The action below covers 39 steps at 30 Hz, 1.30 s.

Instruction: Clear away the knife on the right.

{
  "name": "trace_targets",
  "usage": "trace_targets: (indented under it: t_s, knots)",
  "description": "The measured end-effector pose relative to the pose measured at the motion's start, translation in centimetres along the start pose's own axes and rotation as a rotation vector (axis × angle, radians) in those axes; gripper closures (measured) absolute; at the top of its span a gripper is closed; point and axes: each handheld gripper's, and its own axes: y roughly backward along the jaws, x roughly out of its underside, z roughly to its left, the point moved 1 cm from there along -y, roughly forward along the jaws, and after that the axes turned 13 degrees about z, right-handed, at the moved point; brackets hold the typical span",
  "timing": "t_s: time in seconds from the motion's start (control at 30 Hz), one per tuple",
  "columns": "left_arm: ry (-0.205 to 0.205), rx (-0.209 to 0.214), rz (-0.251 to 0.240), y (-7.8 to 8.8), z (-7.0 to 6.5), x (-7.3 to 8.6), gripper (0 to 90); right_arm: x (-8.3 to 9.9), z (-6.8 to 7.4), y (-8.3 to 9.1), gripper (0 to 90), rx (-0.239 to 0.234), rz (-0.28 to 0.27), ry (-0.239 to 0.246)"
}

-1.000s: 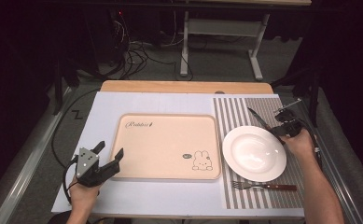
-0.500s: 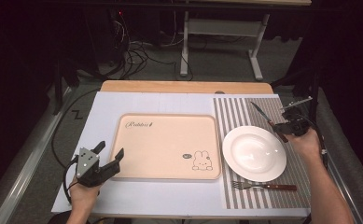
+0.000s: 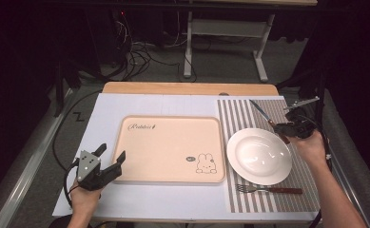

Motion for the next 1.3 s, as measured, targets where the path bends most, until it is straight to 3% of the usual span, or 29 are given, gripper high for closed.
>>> trace_targets:
  t_s: [0.3,0.63,1.0,1.17,1.3]
  knots:
    - [-0.02,0.001,0.002,0.0,-0.1,0.0,29.7,0.2,1.6,0.9,78.5,-0.019,-0.021,0.011]
    - [-0.032,0.001,0.013,-0.2,-0.2,0.1,29.7,0.3,5.3,2.0,78.5,-0.06,-0.046,0.056]
    - [-0.027,-0.003,0.019,-0.3,-0.2,0.1,29.7,0.5,8.6,1.7,78.5,-0.129,-0.06,0.089]
    - [-0.019,0.004,0.024,-0.5,0.0,0.0,29.6,0.5,9.8,1.5,78.5,-0.145,-0.043,0.061]
    - [-0.017,0.009,0.022,-0.6,0.1,0.0,29.6,0.3,10.9,1.1,78.5,-0.167,-0.041,0.072]
